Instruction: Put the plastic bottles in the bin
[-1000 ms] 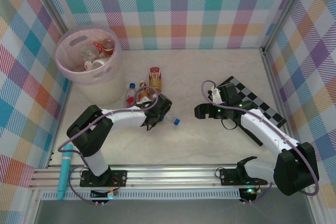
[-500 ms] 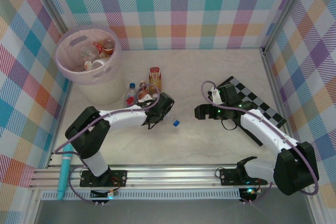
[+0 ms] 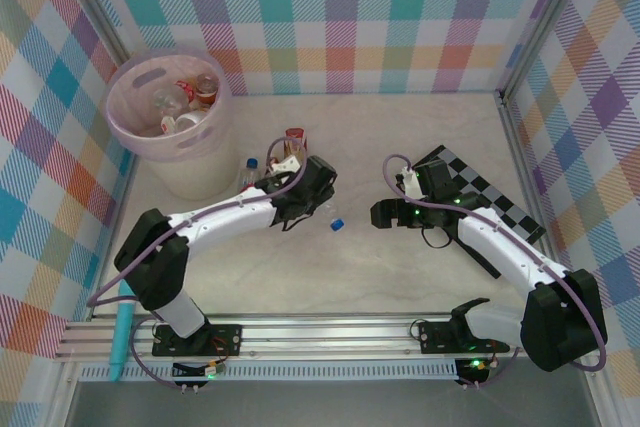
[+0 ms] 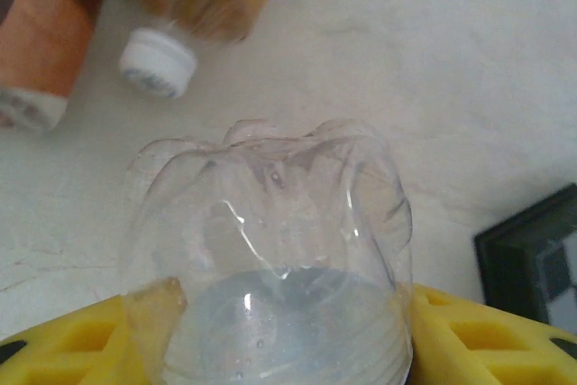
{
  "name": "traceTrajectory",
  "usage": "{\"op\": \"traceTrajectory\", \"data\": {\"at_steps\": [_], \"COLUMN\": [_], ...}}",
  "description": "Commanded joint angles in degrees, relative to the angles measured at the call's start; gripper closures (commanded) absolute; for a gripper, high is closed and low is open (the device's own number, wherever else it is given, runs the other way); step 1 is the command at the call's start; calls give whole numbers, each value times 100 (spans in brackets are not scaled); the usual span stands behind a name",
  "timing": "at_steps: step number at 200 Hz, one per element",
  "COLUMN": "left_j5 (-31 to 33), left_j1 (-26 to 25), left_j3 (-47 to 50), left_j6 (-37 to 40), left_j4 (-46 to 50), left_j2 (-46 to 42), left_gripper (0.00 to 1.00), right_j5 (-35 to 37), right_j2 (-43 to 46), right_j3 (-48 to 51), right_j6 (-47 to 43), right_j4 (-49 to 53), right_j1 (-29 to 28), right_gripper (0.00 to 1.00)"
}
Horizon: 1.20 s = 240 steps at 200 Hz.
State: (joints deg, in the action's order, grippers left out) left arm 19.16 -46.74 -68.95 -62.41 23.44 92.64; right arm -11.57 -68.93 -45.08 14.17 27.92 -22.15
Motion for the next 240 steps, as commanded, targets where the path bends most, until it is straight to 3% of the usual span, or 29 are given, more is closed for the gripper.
{"op": "traceTrajectory", "data": {"at_steps": [1,54,92,125,190,240], "left_j5": [60,-354,-1508,-1581,-2693,-2884], "left_j1": [-47,233,953,1548,3924,5393], "left_j3": [-470,-1135,-1536,-2013,-3054,-3159], "left_j6": [1075,2524,3392,3929,4216,4173], "left_j4": [600,730,737,1094,1449,841], "left_j2": [-400,-961,-1443,-1692,-1574,-1396], "left_gripper": [46,57,65,66,76,77], "right_j5": [-36,-30,-24,-44,16,63], "right_j2": [-16,121,127,94,168,209], "right_j3": [-171,-58,-43,-30,-25,30], "right_j6": [-46,-14,-29,-2,-17,-19], "right_j4": [18,1,10,-27,39,73], "right_j1": [-24,-22,-26,-27,-30,-26], "right_gripper": [4,4,4,4,4,4]}}
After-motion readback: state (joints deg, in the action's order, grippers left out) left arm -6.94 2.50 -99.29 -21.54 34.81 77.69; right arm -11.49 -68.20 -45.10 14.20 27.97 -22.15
